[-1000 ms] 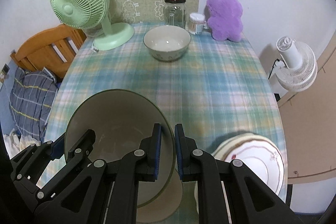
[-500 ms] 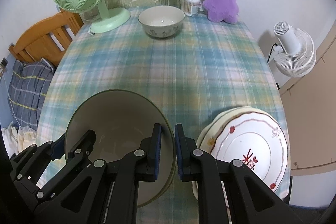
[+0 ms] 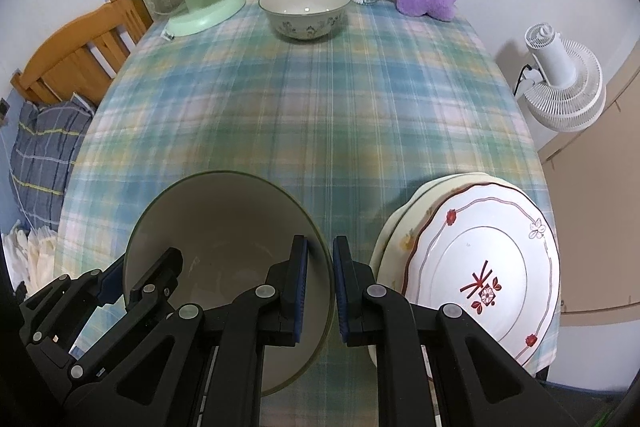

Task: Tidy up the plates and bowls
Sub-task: 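Lower the second bowl onto the first bowl and open both tools, then move both tools to the third grey-green bowl beside the glass jar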

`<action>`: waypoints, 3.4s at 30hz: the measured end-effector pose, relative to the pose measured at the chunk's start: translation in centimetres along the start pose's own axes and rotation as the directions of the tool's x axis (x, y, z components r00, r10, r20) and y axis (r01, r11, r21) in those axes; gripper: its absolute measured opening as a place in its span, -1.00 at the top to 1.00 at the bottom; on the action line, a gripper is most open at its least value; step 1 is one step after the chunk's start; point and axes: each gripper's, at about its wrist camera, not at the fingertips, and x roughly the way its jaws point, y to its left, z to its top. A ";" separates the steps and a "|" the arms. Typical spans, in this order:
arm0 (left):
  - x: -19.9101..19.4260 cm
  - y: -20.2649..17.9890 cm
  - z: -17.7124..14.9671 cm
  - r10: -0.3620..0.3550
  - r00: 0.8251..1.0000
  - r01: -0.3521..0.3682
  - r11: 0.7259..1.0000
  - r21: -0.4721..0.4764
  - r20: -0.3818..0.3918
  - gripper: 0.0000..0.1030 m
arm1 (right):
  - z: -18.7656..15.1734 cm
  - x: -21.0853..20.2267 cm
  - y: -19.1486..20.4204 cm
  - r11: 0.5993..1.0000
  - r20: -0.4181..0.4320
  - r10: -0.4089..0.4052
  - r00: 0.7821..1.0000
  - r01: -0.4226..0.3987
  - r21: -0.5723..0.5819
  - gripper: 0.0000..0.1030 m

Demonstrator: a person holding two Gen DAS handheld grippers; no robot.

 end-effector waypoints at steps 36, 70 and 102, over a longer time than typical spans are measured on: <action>-1.6 0.8 0.7 -0.065 0.998 0.064 0.996 0.057 0.026 -0.43 | -0.2 -0.8 0.7 0.998 0.026 0.033 0.999 -0.034 0.043 -0.32; -3.2 -3.9 18.9 0.059 0.974 -0.055 0.998 -0.021 0.220 -0.66 | 18.5 -2.6 -3.8 0.995 0.222 0.099 0.970 -0.095 -0.027 -0.55; 11.4 -5.4 28.7 0.093 0.985 -0.082 0.994 -0.076 0.142 -0.16 | 30.0 11.8 -5.3 0.991 0.176 0.113 0.978 -0.098 -0.087 -0.41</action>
